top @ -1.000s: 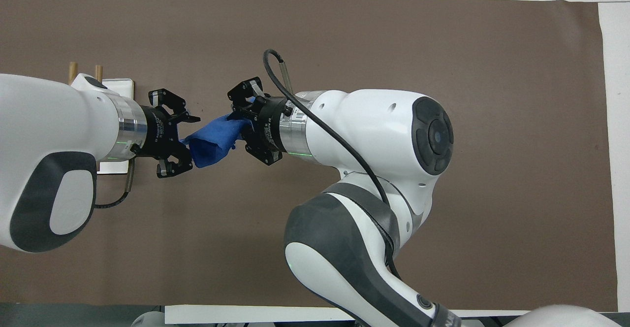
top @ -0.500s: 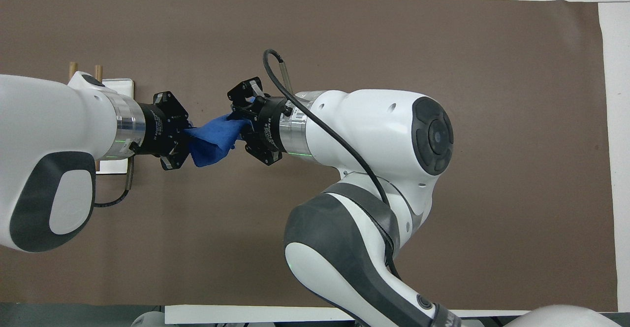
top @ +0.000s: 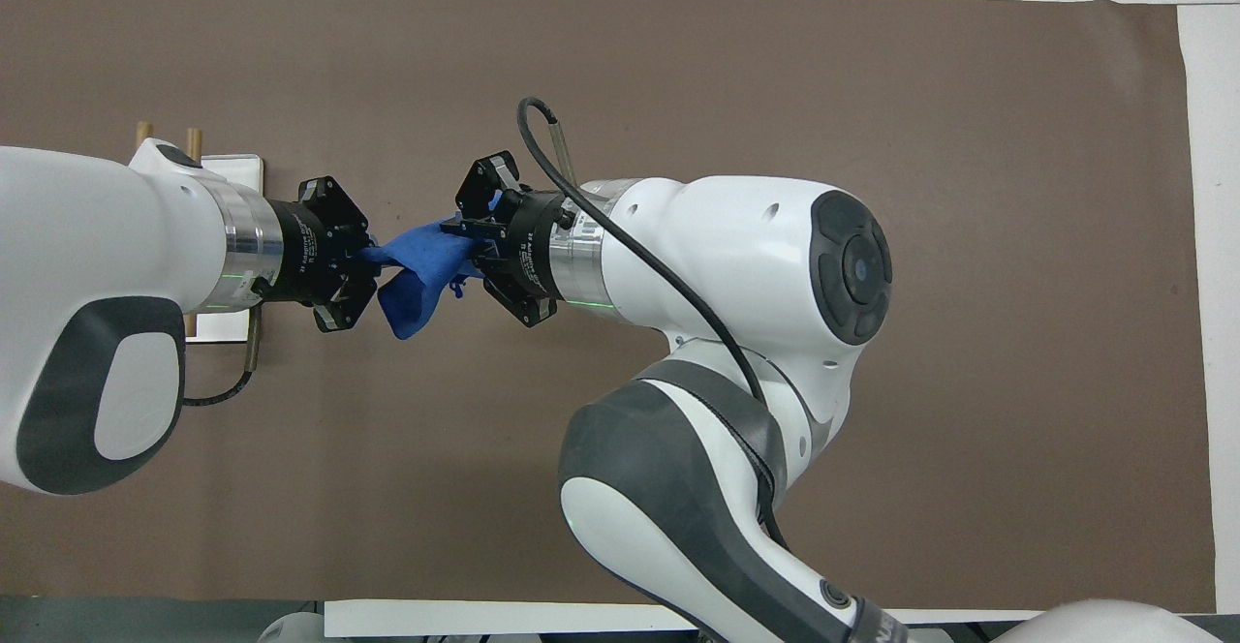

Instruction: Right arm passes towel to left arm to hang

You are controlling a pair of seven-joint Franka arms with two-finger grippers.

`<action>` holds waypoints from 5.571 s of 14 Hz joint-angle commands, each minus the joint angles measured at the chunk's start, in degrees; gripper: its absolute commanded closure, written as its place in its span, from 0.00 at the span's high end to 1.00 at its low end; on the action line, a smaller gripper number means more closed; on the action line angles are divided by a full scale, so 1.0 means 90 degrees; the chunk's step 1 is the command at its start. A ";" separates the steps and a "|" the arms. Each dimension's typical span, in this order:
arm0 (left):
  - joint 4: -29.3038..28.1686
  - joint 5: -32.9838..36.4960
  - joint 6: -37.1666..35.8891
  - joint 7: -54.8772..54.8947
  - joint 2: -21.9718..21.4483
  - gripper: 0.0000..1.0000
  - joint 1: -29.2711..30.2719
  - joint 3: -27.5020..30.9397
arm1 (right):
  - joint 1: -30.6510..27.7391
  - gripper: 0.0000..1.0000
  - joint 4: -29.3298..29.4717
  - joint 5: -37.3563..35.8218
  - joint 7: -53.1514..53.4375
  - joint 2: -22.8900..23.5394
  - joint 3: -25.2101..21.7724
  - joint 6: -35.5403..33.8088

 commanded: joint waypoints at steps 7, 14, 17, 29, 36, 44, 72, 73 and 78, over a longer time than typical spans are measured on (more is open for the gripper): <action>-0.0195 -0.0118 0.0675 0.1152 -0.0077 0.00 0.0384 0.0064 | -0.0168 1.00 -0.0256 -0.0044 -0.2216 -0.0216 0.0004 -0.0462; -0.0244 -0.0128 0.1008 0.3916 -0.0018 0.00 0.1536 0.0063 | -0.0335 1.00 -0.0365 -0.2587 -0.5507 -0.0705 -0.1264 -0.3261; -0.0244 -0.0128 0.1008 0.4642 0.0001 0.00 0.1986 0.0063 | -0.0325 1.00 -0.0316 -0.3354 -0.7304 -0.0910 -0.2219 -0.4240; 0.0242 -0.0128 0.1526 0.7345 0.0528 0.00 0.2964 0.0122 | 0.0349 1.00 0.0797 -0.3247 -1.0168 -0.1438 -0.5337 -0.5169; 0.0528 -0.0059 0.1516 0.8245 0.0695 0.00 0.3285 0.0142 | 0.0768 1.00 0.0719 -0.3237 -1.0327 -0.1438 -0.6010 -0.5131; 0.0089 -0.0059 0.1526 0.8354 0.0705 0.02 0.3579 0.0142 | 0.0779 1.00 0.0915 -0.3228 -1.0913 -0.1399 -0.6129 -0.5512; 0.2858 0.1434 -0.3477 1.0176 0.0851 1.00 0.3151 0.0122 | 0.0691 1.00 0.0592 -0.3228 -1.0923 -0.1682 -0.6119 -0.5658; 0.3210 0.1464 -0.4054 1.0363 0.1006 1.00 0.2966 0.0122 | 0.0691 1.00 0.0583 -0.3228 -1.0913 -0.1682 -0.6119 -0.5658; 0.3487 0.1660 -0.5155 1.1387 0.0968 1.00 0.2456 0.0025 | 0.0759 1.00 0.0592 -0.3228 -1.0923 -0.1692 -0.6119 -0.5658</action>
